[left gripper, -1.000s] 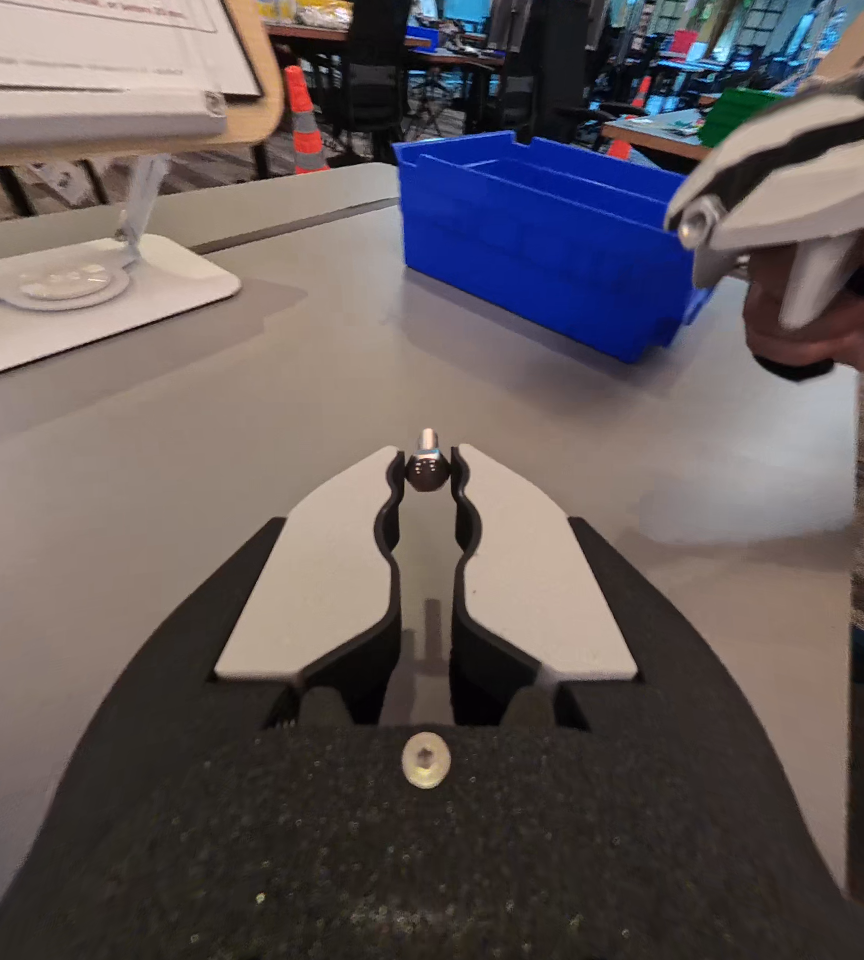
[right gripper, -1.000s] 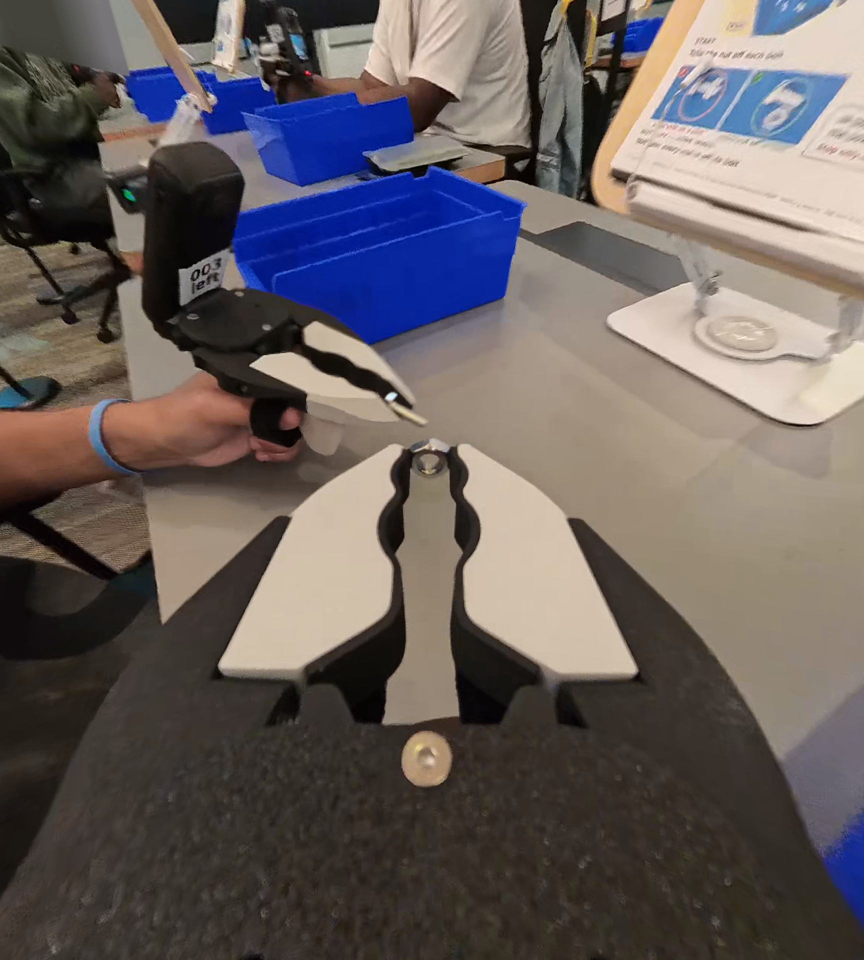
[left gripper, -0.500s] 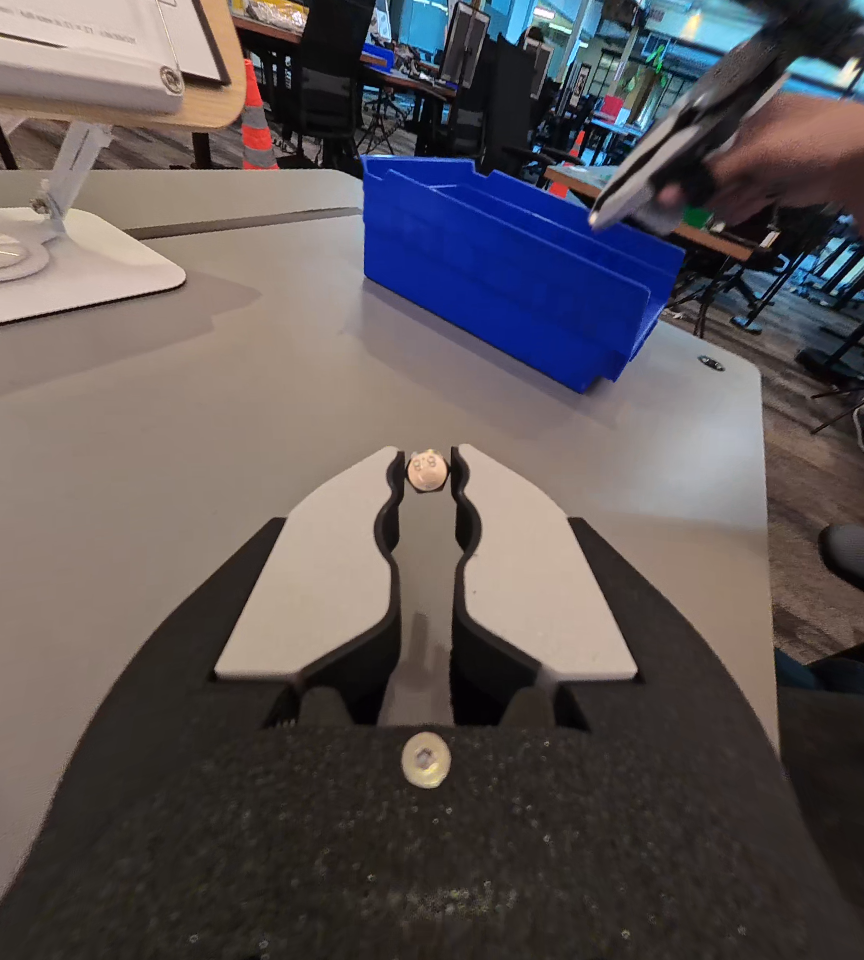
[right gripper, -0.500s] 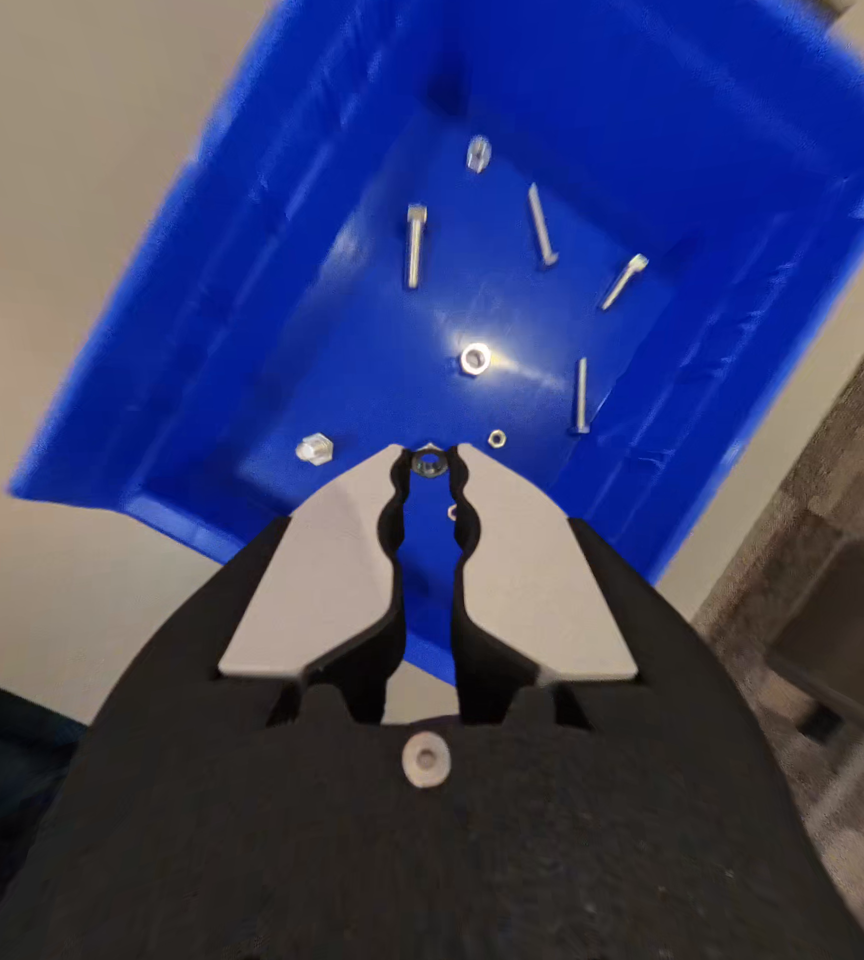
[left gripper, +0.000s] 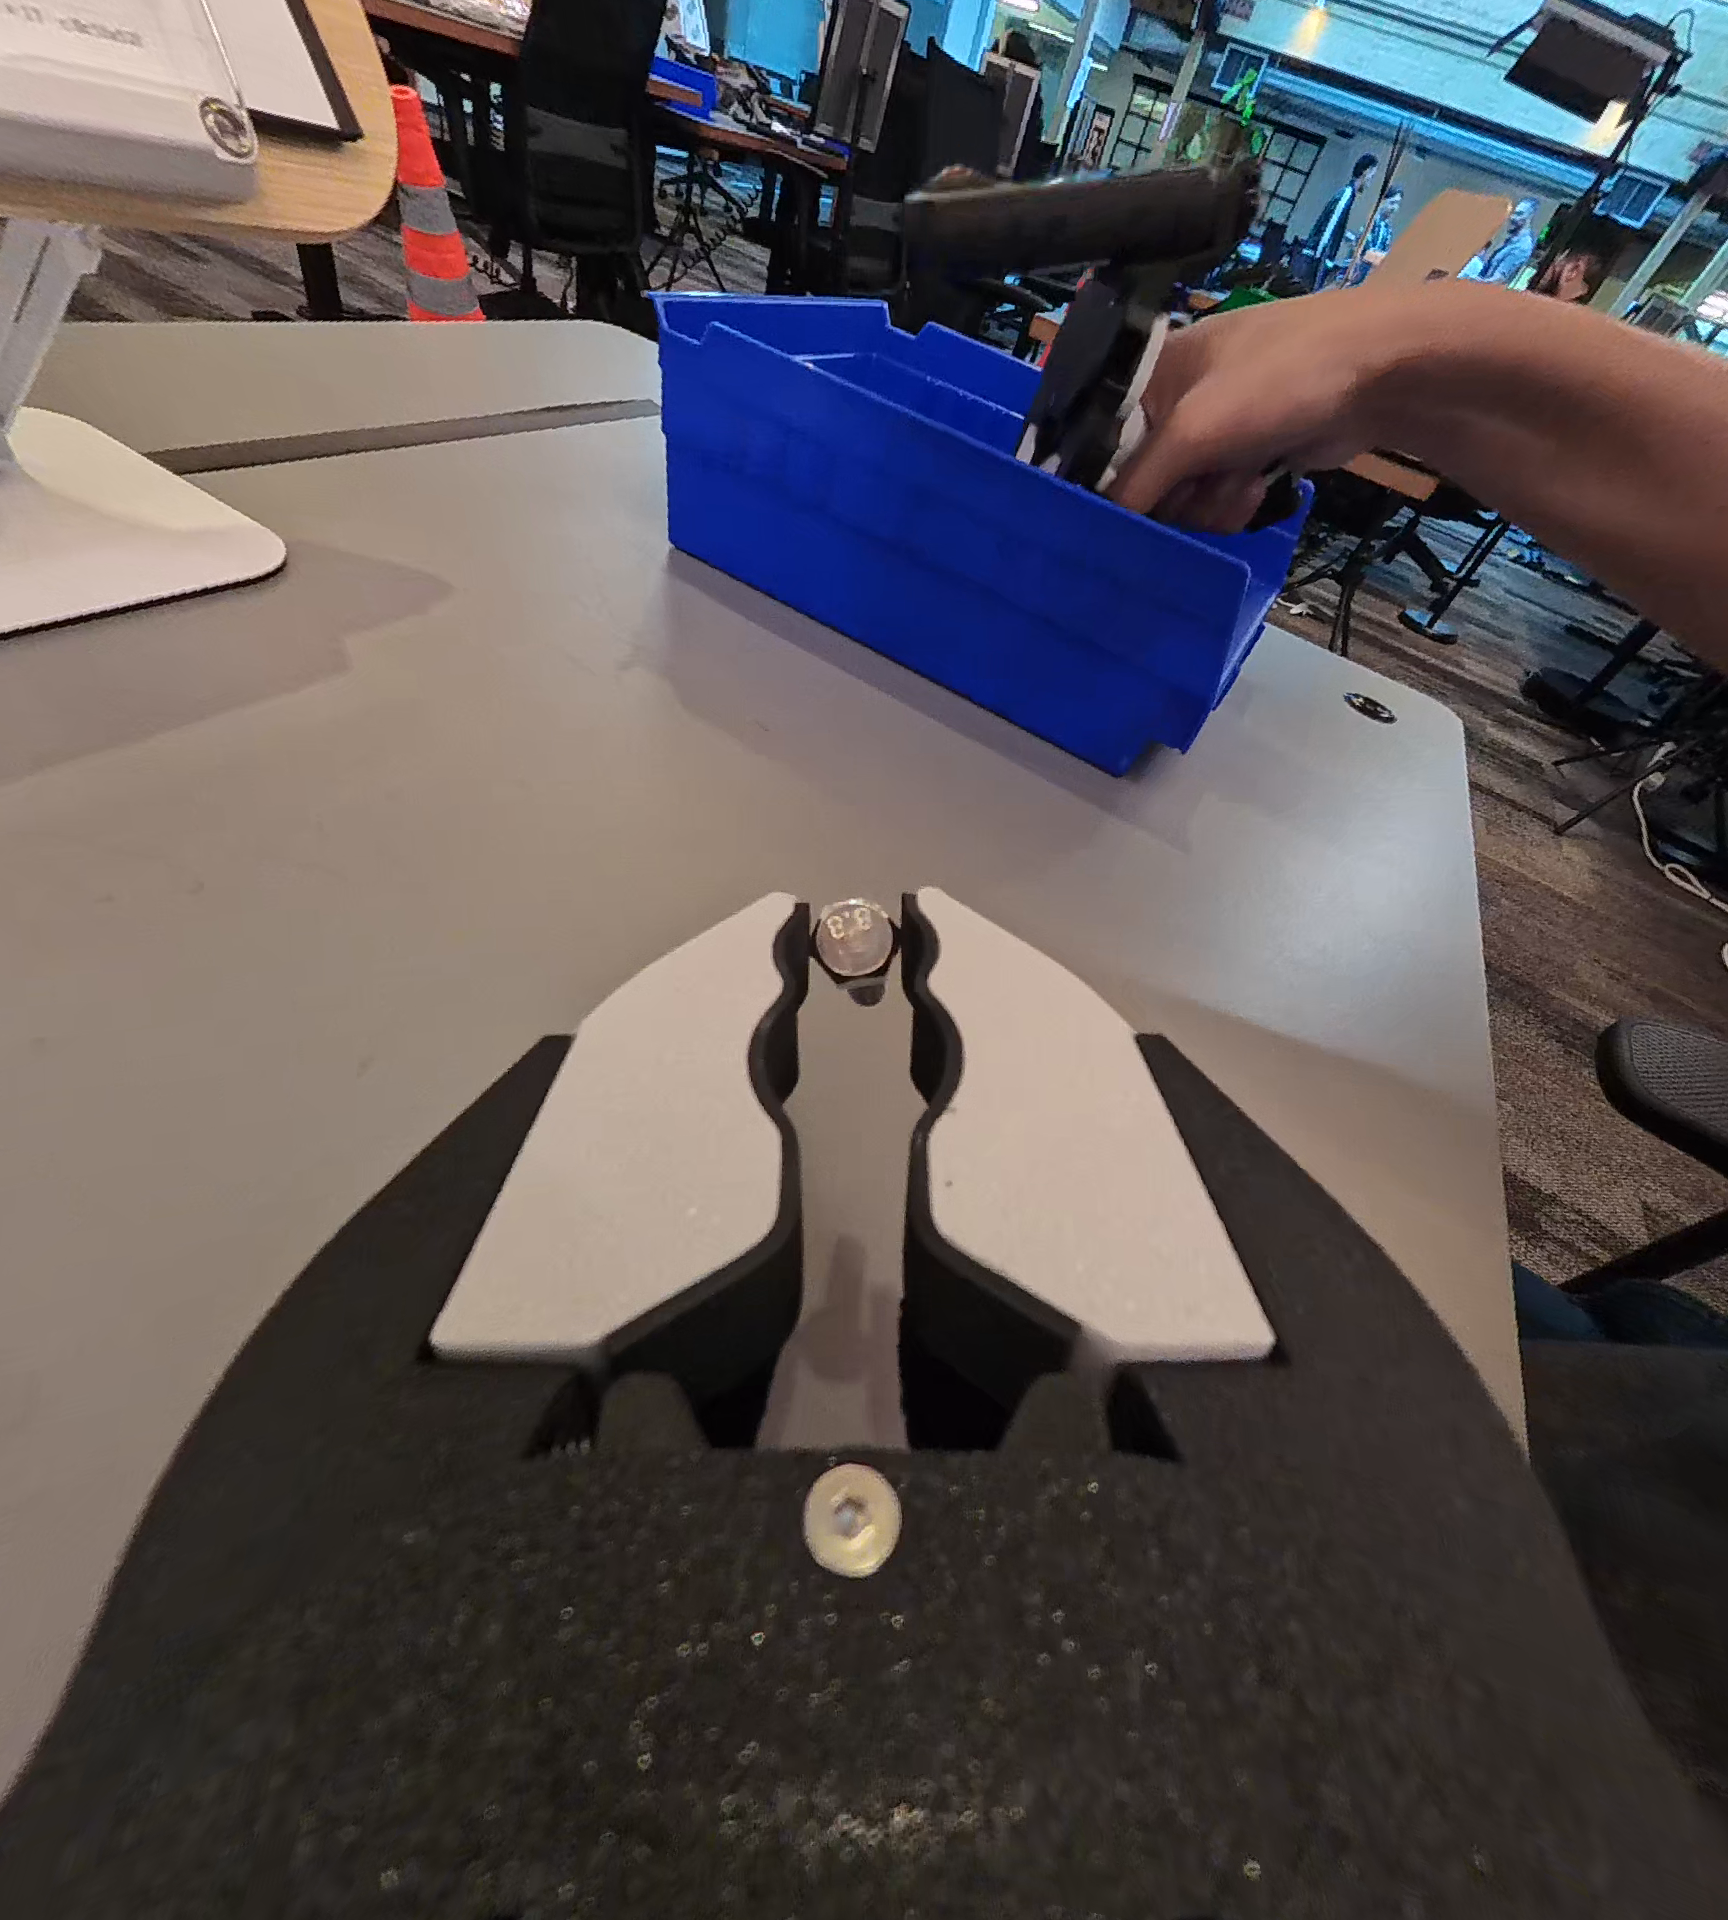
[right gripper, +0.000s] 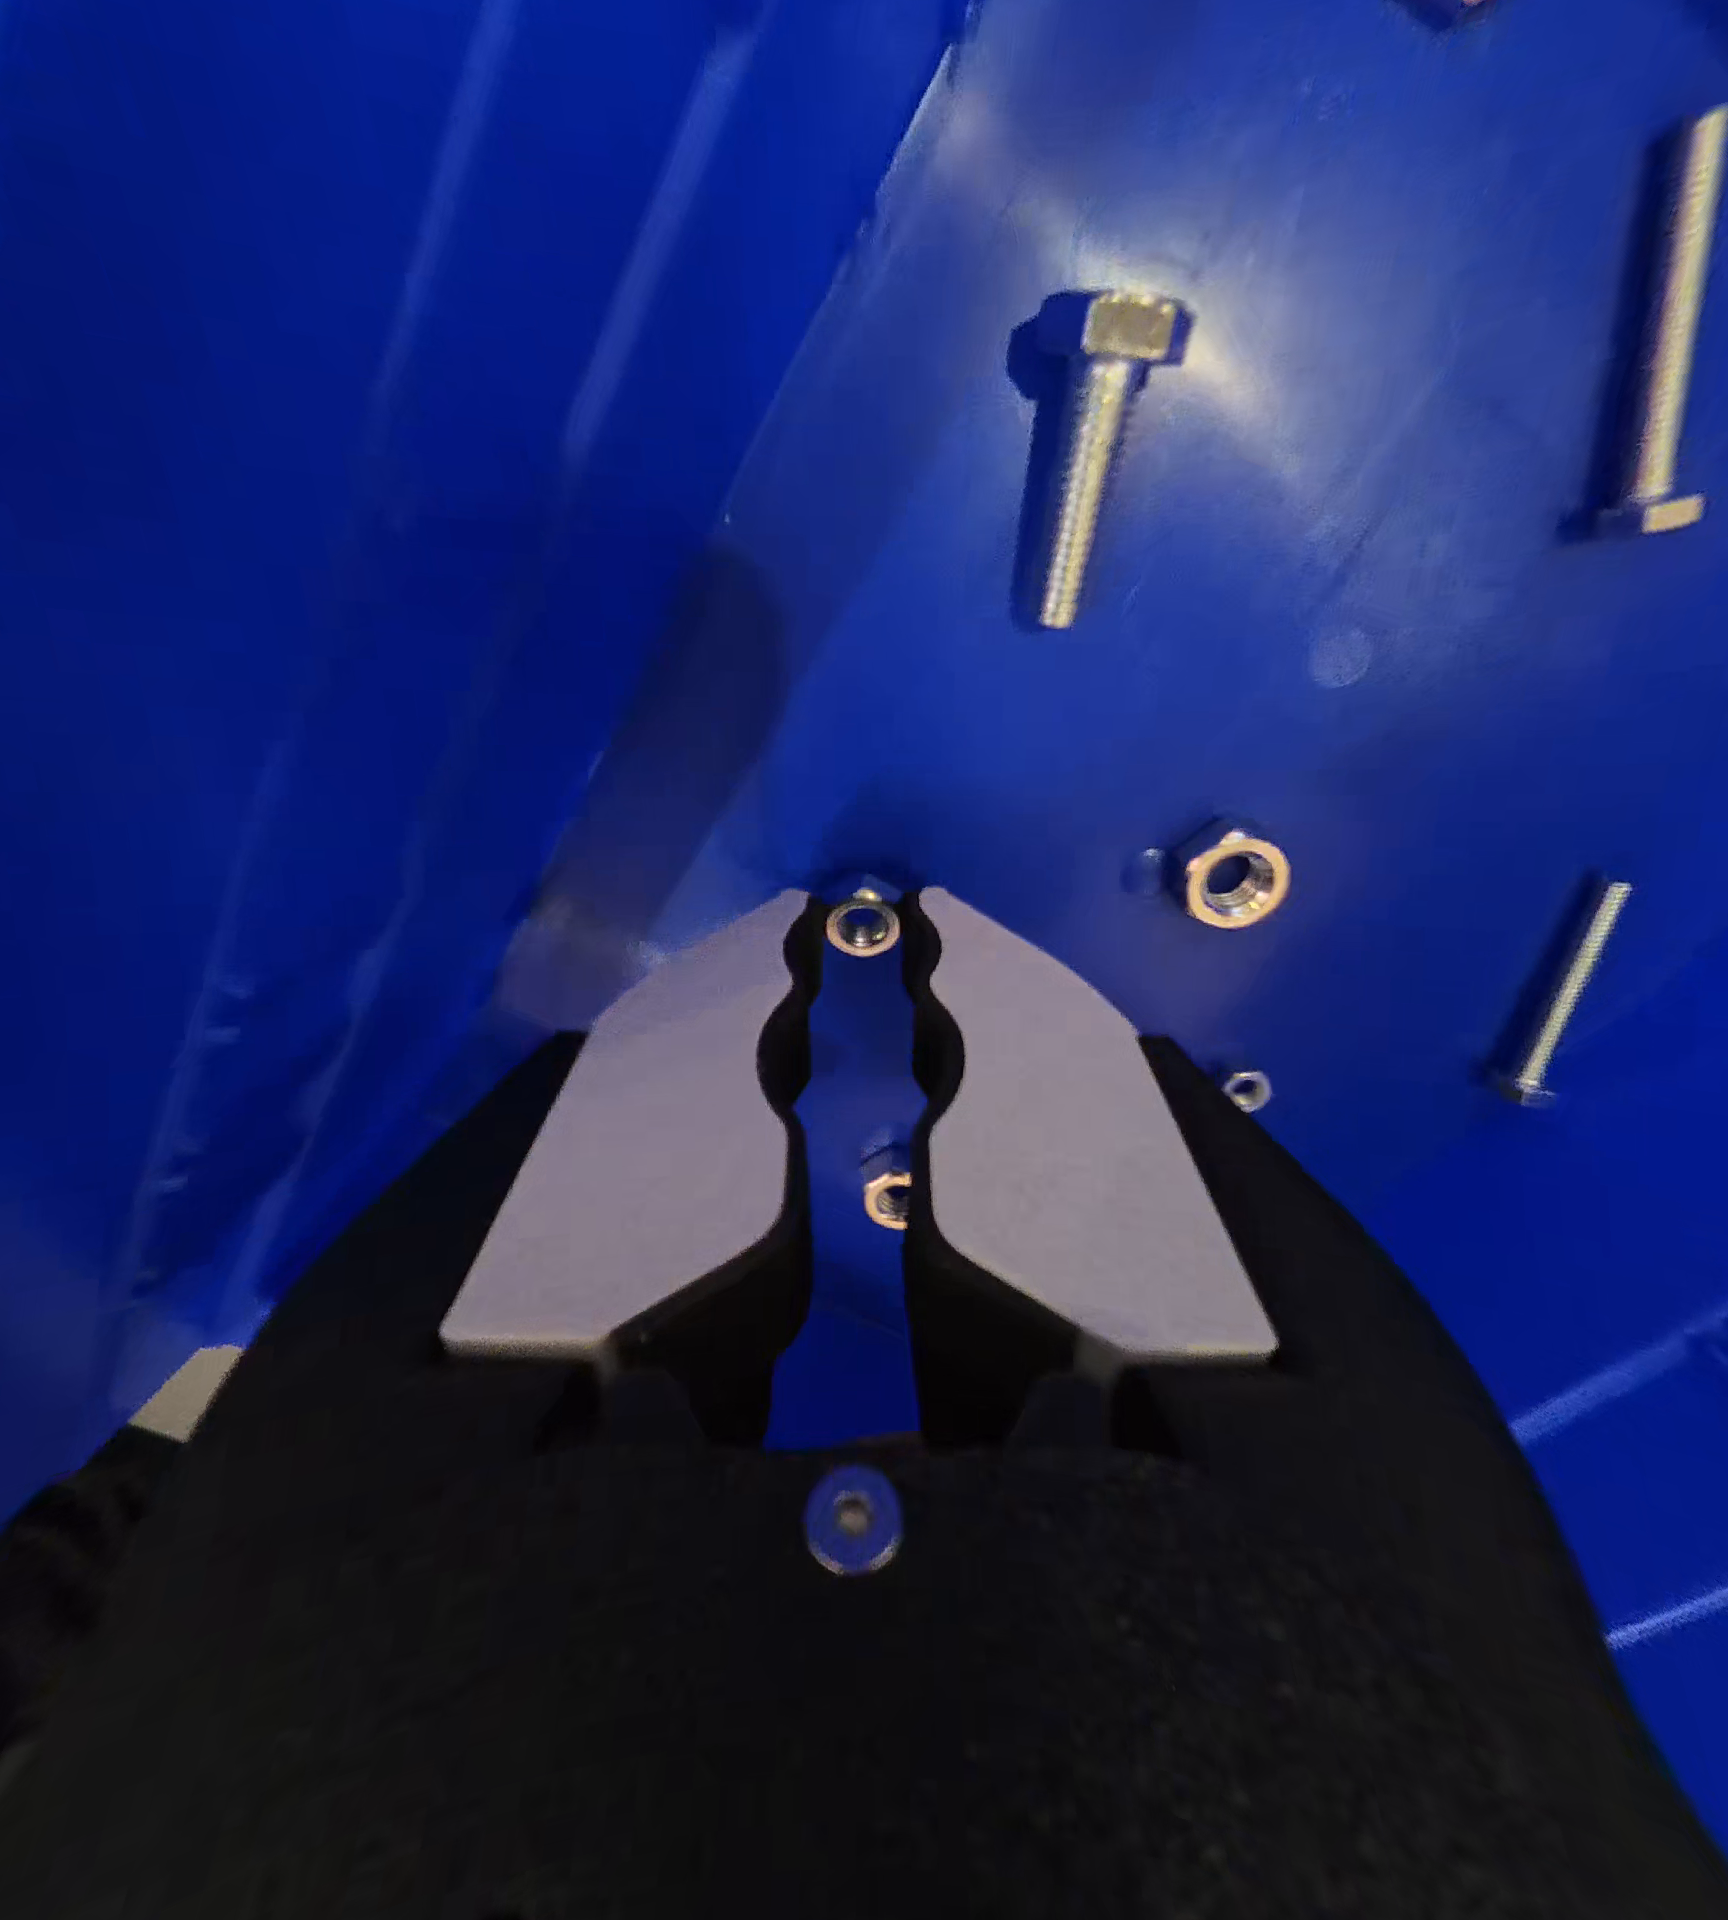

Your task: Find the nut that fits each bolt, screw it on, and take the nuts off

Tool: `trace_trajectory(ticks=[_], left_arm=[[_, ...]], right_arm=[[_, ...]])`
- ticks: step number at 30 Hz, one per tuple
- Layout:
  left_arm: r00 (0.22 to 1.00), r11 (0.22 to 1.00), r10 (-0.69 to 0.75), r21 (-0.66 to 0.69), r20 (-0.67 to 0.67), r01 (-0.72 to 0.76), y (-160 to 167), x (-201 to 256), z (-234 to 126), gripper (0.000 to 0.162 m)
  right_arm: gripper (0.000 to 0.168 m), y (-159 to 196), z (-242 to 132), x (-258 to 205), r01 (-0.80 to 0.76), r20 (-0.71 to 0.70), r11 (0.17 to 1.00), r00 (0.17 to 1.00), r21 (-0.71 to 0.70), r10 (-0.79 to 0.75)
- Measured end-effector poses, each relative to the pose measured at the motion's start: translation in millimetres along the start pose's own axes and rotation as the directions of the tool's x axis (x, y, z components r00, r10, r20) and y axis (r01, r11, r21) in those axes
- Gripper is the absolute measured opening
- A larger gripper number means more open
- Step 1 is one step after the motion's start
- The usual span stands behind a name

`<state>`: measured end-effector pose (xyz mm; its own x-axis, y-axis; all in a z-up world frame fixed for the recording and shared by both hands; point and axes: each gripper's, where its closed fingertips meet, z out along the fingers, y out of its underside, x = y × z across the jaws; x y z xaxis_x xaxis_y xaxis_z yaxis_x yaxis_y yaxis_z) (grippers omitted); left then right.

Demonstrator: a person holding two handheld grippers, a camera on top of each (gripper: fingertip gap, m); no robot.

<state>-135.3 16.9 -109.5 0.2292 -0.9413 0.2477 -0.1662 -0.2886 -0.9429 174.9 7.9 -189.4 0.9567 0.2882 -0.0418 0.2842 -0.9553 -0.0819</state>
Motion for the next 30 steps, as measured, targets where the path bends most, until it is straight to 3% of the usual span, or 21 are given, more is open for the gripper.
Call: trace_trajectory(ticks=[1, 4, 6, 9, 11, 13, 14, 16, 18, 20, 22, 25, 30], left_arm=[[1.0, 1.0, -0.002, -0.001, -0.007, 0.002, 0, 1, 0, 0.016], [1.0, 1.0, -0.011, -0.008, -0.019, 0.011, 1, 1, 1, 0.016], [0.999, 1.0, -0.009, -0.006, -0.032, 0.009, 1, 3, 0, 0.016], [0.997, 1.0, -0.002, -0.006, -0.077, 0.002, 0, 8, -1, 0.016], [0.993, 1.0, -0.006, -0.021, -0.117, 0.004, 2, 12, 0, 0.016], [0.984, 0.999, -0.013, -0.034, -0.177, 0.007, 3, 19, -1, 0.016], [0.979, 1.0, -0.015, -0.029, -0.205, 0.009, 2, 23, -3, 0.016], [0.953, 0.999, -0.038, -0.015, -0.301, 0.035, -1, 34, -8, 0.016], [0.914, 0.997, -0.066, 0.001, -0.401, 0.073, -5, 46, -14, 0.016], [0.874, 0.993, -0.096, 0.012, -0.476, 0.115, -9, 55, -19, 0.016], [0.855, 0.99, -0.118, 0.013, -0.505, 0.144, -9, 58, -20, 0.016], [0.834, 0.984, -0.14, 0.016, -0.534, 0.175, -11, 61, -22, 0.016], [0.824, 0.983, -0.152, 0.002, -0.546, 0.183, -9, 62, -21, 0.015]], right_arm=[[0.015, 1, 2, -2, 0.003, 0.009, 1.0, 1.0, -0.009, -0.003], [0.016, -4, 1, -2, 0.007, 0.017, 0.999, 1.0, 0.045, -0.008], [0.029, -2, -10, 6, 0.0, -0.015, 0.996, 1.0, 0.091, 0.002], [0.033, -16, -68, -3, -0.055, -0.01, 0.918, 0.998, 0.392, 0.064], [0.035, -24, -121, -35, -0.039, 0.017, 0.756, 0.999, 0.653, 0.037], [0.033, -32, -169, -95, -0.055, 0.111, 0.488, 0.99, 0.871, -0.086], [0.03, -31, -185, -139, -0.109, 0.201, 0.36, 0.952, 0.927, -0.23], [0.03, -24, -190, -218, -0.261, 0.359, 0.254, 0.781, 0.931, -0.511], [0.029, -31, -159, -266, -0.335, 0.463, 0.319, 0.649, 0.886, -0.604], [0.033, -42, -118, -289, -0.279, 0.464, 0.379, 0.654, 0.882, -0.597], [0.026, -48, -98, -305, -0.254, 0.451, 0.385, 0.654, 0.887, -0.607], [0.026, -52, -68, -322, -0.104, 0.397, 0.465, 0.697, 0.879, -0.597], [0.024, -53, -64, -335, -0.11, 0.429, 0.485, 0.657, 0.868, -0.62]])
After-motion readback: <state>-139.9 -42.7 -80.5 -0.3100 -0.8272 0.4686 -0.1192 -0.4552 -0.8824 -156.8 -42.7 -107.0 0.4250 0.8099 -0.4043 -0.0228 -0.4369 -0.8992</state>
